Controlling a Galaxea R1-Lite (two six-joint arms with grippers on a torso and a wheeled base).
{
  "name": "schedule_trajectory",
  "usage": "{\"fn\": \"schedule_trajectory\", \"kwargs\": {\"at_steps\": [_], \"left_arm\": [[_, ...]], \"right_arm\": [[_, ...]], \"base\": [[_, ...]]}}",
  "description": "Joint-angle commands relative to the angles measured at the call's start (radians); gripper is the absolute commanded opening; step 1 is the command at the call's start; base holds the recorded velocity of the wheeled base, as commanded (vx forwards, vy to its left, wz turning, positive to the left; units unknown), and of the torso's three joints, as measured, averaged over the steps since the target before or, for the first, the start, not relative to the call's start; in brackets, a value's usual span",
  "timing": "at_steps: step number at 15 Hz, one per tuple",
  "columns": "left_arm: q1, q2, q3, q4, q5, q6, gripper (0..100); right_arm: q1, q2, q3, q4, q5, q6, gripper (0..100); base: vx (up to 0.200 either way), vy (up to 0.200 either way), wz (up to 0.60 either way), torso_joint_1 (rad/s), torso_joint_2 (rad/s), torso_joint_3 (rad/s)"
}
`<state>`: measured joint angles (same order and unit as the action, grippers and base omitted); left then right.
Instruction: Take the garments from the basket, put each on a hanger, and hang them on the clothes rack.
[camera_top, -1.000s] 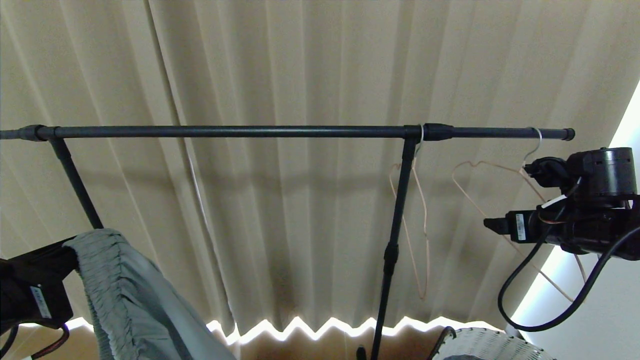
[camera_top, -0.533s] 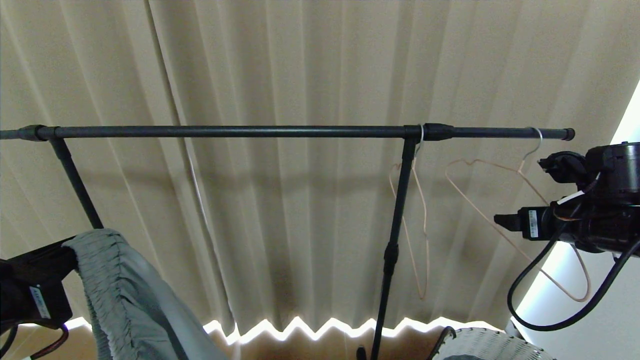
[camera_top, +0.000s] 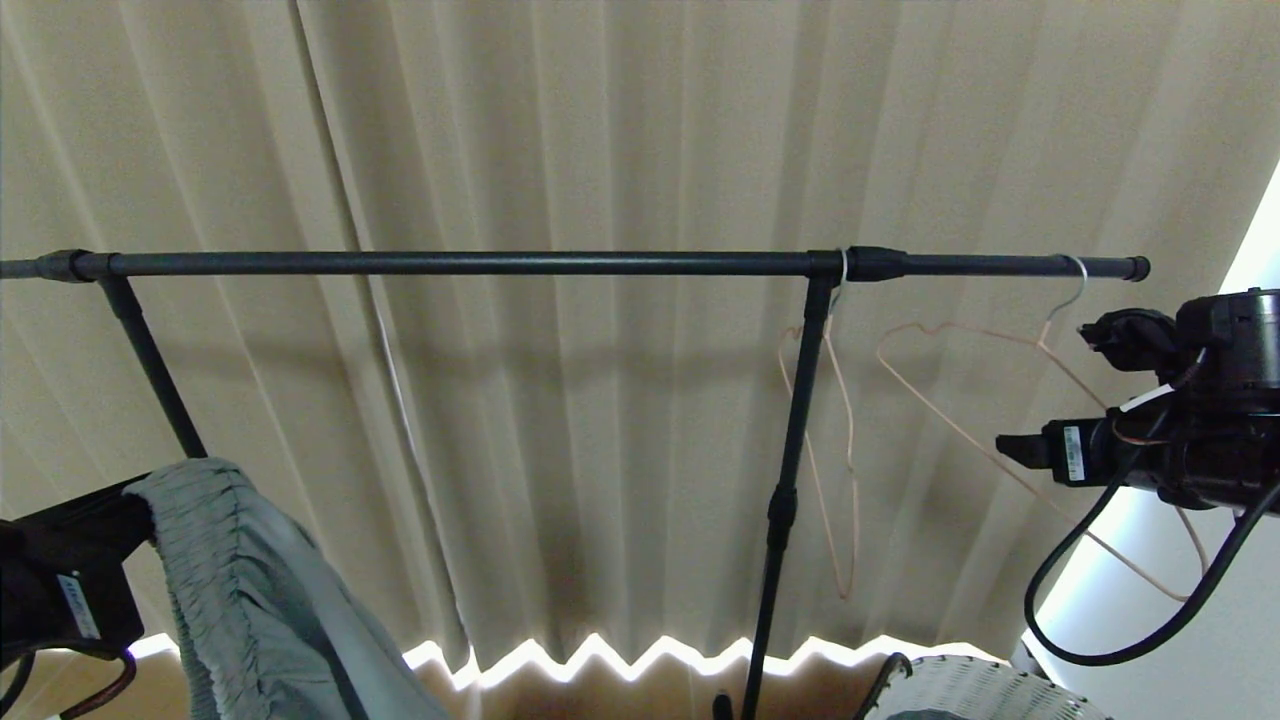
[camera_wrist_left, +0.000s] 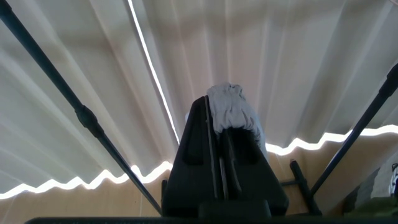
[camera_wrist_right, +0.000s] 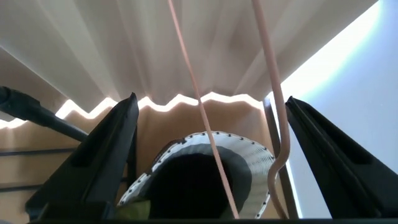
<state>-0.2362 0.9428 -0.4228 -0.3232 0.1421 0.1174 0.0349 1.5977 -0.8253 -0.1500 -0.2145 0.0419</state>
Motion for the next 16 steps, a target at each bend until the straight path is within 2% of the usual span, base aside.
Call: {"fn": "schedule_trajectory", "kwargs": {"at_steps": [1, 5, 6, 16], "left_arm": [[0.0, 0.001, -0.001, 0.0, 0.001, 0.001, 0], [0.0, -0.001, -0.001, 0.0, 0.001, -0.001, 0], [0.0, -0.001, -0.001, 0.0, 0.001, 0.001, 0], [0.0, -0.002, 0.007, 0.0, 0.001, 0.004, 0]], "right_arm": [[0.003, -0.008, 0.017, -0.002, 0.0, 0.0, 100], [0.013, -0.007, 0.015, -0.002, 0.0, 0.0, 100], [0.013, -0.008, 0.017, -0.002, 0.0, 0.0, 0], [0.011, -0.01, 0.017, -0.006, 0.0, 0.0, 0]], "base": [[0.0, 0.0, 0.0, 0.0, 0.0, 0.0], [0.0, 0.0, 0.0, 0.0, 0.0, 0.0], [0.0, 0.0, 0.0, 0.0, 0.0, 0.0], [0.0, 0.0, 0.0, 0.0, 0.0, 0.0]]}}
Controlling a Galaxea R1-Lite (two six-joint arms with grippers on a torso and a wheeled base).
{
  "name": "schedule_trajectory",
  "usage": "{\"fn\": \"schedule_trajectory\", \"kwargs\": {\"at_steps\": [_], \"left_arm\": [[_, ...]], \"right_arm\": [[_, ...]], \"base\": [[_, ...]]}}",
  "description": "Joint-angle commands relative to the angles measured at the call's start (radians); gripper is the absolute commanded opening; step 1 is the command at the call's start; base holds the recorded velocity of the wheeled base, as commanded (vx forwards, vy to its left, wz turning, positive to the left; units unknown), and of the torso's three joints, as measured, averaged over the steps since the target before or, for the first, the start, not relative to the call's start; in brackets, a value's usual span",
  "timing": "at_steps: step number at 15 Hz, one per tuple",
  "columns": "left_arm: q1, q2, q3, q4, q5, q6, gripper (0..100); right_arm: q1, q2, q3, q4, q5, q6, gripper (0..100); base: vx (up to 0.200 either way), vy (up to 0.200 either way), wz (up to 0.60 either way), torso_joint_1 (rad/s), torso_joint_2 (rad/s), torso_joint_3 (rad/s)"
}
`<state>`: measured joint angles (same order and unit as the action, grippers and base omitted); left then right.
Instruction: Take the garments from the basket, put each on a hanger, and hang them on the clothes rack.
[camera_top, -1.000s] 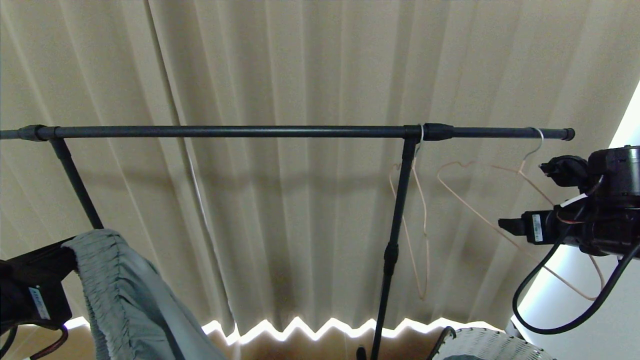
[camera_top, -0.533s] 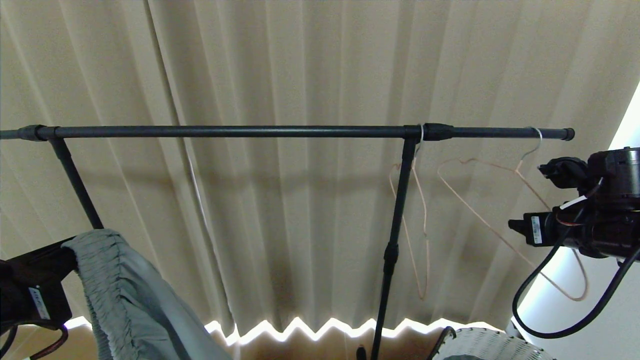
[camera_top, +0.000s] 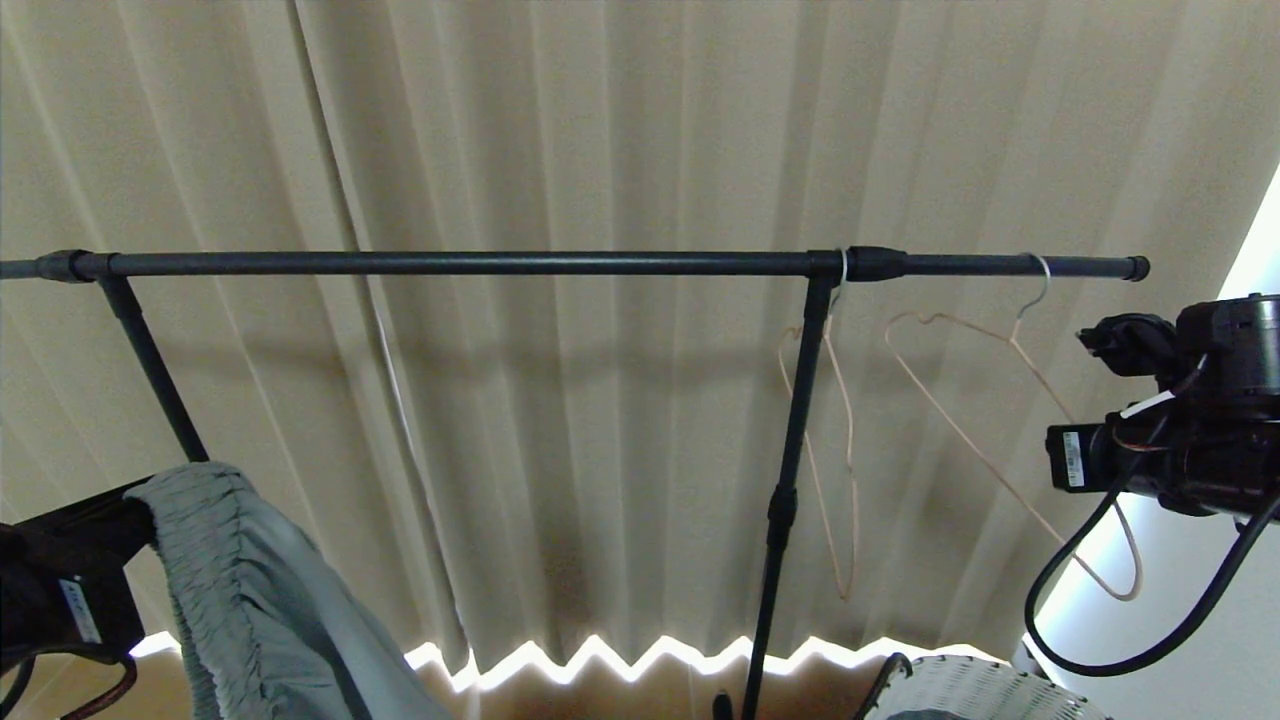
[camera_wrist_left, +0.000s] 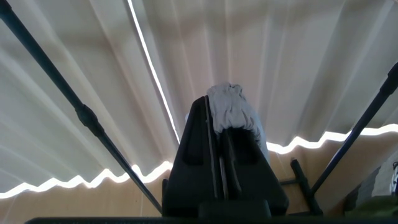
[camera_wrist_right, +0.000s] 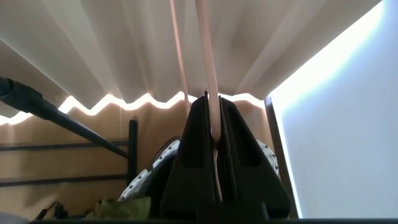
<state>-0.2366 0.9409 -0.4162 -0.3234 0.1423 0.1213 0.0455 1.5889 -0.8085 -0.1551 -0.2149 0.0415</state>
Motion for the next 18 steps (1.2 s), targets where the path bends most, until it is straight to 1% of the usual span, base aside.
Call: {"fn": "schedule_trajectory", "kwargs": {"at_steps": [1, 3, 7, 12, 18], "left_arm": [[-0.001, -0.001, 0.0, 0.0, 0.0, 0.0, 0], [-0.001, -0.001, 0.0, 0.0, 0.0, 0.0, 0], [-0.001, -0.007, 0.004, 0.0, 0.0, 0.003, 0], [-0.003, -0.007, 0.004, 0.0, 0.0, 0.005, 0], [-0.003, -0.01, 0.004, 0.0, 0.0, 0.006, 0]], "right_arm": [[0.0, -0.004, 0.0, -0.007, 0.002, 0.001, 0], [0.0, -0.015, -0.004, -0.018, 0.003, 0.006, 0], [0.0, -0.064, 0.017, -0.089, 0.006, 0.005, 0], [0.0, -0.17, 0.068, -0.09, 0.009, 0.005, 0], [0.0, -0.184, 0.075, -0.13, 0.009, 0.006, 0]], "base": [[0.0, 0.0, 0.0, 0.0, 0.0, 0.0], [0.0, 0.0, 0.0, 0.0, 0.0, 0.0], [0.0, 0.0, 0.0, 0.0, 0.0, 0.0], [0.0, 0.0, 0.0, 0.0, 0.0, 0.0], [0.0, 0.0, 0.0, 0.0, 0.0, 0.0]]}}
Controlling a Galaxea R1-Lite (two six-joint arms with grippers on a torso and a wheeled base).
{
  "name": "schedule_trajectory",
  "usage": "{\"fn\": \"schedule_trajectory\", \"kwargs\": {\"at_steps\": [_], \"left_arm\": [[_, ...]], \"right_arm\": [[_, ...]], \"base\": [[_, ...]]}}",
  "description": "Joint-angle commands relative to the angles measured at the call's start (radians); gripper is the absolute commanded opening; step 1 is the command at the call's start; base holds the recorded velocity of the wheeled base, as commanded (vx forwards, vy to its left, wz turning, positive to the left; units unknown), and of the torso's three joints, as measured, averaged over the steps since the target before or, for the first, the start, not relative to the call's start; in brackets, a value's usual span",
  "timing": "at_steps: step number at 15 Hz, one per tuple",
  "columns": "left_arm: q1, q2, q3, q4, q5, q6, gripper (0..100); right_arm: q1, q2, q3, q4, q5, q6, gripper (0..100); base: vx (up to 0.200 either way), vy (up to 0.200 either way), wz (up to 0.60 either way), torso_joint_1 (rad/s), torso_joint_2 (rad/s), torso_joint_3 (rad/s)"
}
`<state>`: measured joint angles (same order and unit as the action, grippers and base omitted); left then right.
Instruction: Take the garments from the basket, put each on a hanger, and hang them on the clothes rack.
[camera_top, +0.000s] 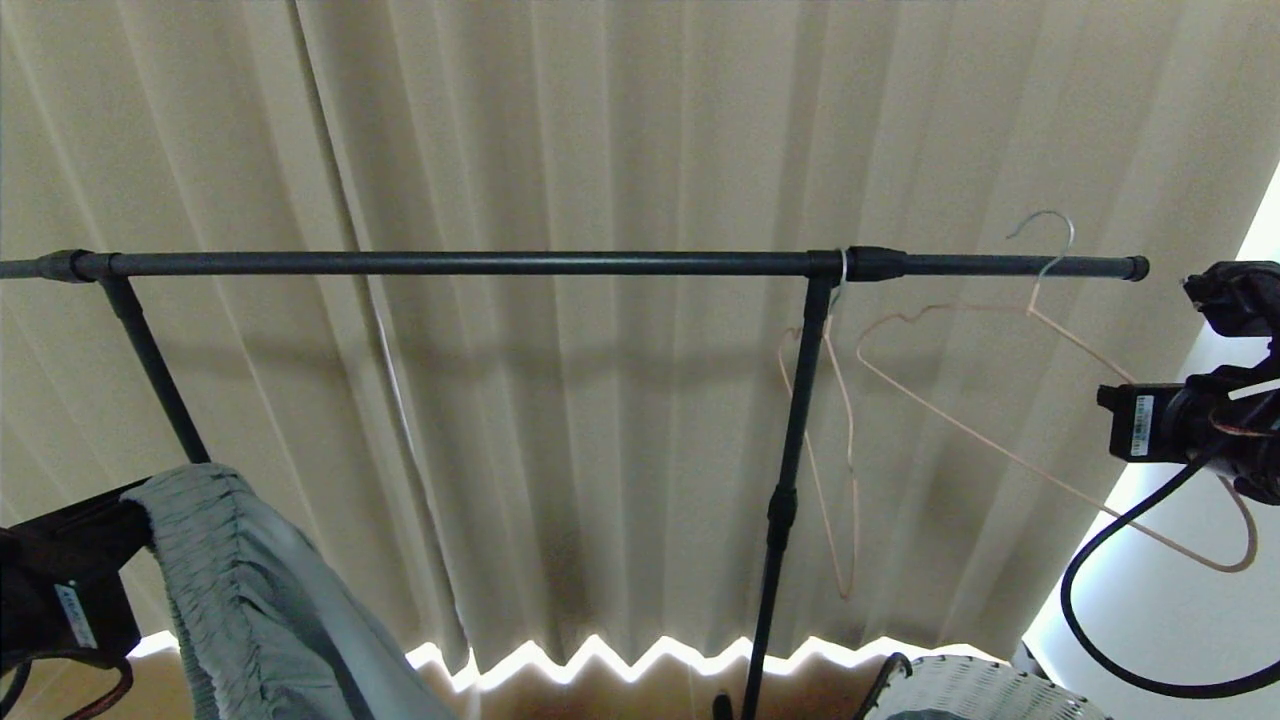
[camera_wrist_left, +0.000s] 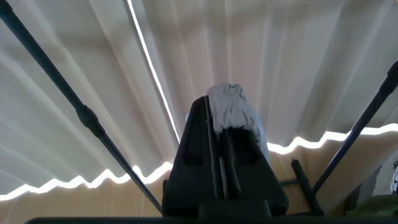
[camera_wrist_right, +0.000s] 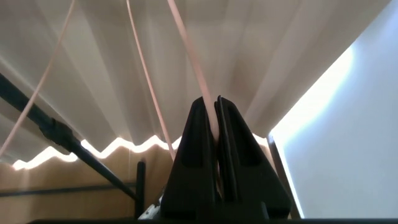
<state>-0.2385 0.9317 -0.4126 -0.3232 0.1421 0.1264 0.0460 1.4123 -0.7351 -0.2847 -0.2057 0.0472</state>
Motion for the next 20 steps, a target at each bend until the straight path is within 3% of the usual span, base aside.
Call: {"fn": "schedule_trajectory", "kwargs": {"at_steps": [1, 5, 14, 18, 20], "left_arm": [[0.001, -0.002, 0.0, 0.0, 0.001, -0.001, 0], [0.001, -0.002, 0.006, -0.002, 0.001, 0.025, 0], [0.001, -0.01, 0.018, -0.002, 0.001, 0.039, 0], [-0.001, -0.014, 0.018, -0.004, 0.001, 0.038, 0], [-0.001, -0.014, 0.018, -0.004, 0.001, 0.038, 0]], "right_arm": [[0.0, -0.021, 0.006, -0.001, 0.0, 0.0, 0], [0.012, -0.116, 0.095, -0.039, 0.002, 0.0, 0], [0.035, -0.171, 0.164, -0.051, 0.002, 0.0, 0], [0.038, -0.193, 0.16, -0.054, 0.009, 0.003, 0], [0.063, -0.211, 0.16, -0.096, 0.051, 0.006, 0]], "base": [[0.0, 0.0, 0.0, 0.0, 0.0, 0.0], [0.0, 0.0, 0.0, 0.0, 0.0, 0.0], [-0.2, 0.0, 0.0, 0.001, 0.0, 0.004], [0.0, 0.0, 0.0, 0.0, 0.0, 0.0], [0.0, 0.0, 0.0, 0.0, 0.0, 0.0]]}}
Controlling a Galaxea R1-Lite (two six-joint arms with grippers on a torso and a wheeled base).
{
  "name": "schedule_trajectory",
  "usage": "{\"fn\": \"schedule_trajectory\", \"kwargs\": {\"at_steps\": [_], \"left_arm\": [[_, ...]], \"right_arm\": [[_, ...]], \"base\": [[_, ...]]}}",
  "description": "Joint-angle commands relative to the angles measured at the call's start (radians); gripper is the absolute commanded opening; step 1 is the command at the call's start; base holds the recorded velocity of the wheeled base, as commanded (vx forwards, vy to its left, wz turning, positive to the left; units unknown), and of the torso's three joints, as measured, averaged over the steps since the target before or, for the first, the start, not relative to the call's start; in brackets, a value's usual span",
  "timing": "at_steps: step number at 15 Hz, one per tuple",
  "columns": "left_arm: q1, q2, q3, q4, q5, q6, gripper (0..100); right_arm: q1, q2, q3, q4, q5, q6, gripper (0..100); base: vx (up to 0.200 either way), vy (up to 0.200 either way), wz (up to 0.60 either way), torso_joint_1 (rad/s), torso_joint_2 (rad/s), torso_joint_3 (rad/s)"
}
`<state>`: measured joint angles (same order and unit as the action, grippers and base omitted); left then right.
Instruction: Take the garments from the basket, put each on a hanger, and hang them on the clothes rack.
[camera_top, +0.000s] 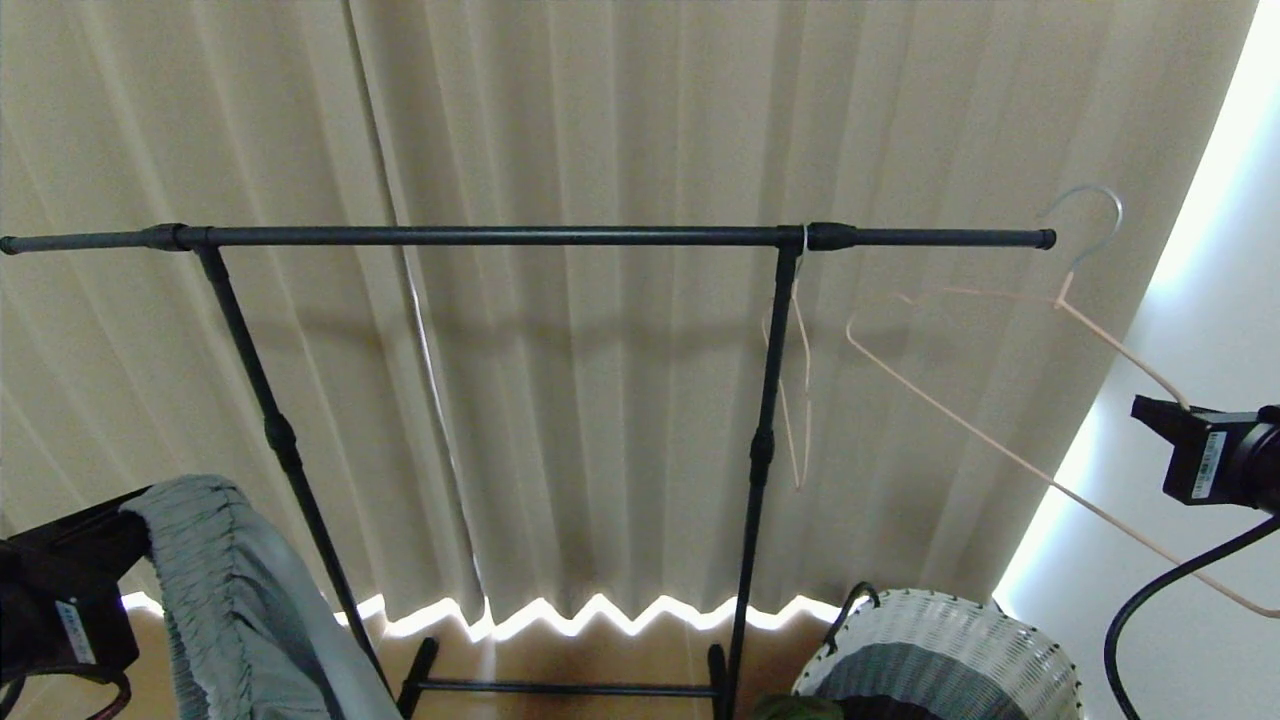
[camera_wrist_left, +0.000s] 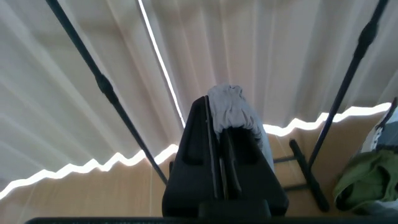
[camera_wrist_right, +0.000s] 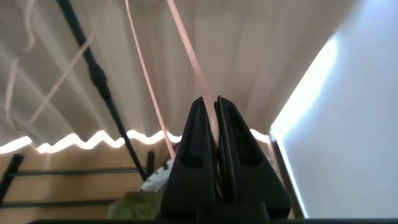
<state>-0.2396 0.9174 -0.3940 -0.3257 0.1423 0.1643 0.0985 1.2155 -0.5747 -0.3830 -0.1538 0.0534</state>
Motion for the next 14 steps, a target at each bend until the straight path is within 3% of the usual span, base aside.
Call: {"fn": "schedule_trajectory", "kwargs": {"at_steps": [1, 5, 14], "left_arm": [[0.0, 0.0, -0.002, -0.001, 0.0, 0.0, 0], [0.002, 0.0, -0.003, -0.001, 0.002, 0.0, 0], [0.005, -0.005, -0.003, -0.001, 0.002, -0.002, 0]], "right_arm": [[0.021, -0.022, 0.001, -0.031, 0.022, 0.002, 0], [0.056, -0.044, 0.006, -0.07, 0.065, 0.019, 0], [0.084, -0.056, 0.035, -0.068, 0.068, 0.017, 0]], "base": [[0.0, 0.0, 0.0, 0.0, 0.0, 0.0], [0.0, 0.0, 0.0, 0.0, 0.0, 0.0], [0.0, 0.2, 0.0, 0.002, 0.0, 0.005]]}}
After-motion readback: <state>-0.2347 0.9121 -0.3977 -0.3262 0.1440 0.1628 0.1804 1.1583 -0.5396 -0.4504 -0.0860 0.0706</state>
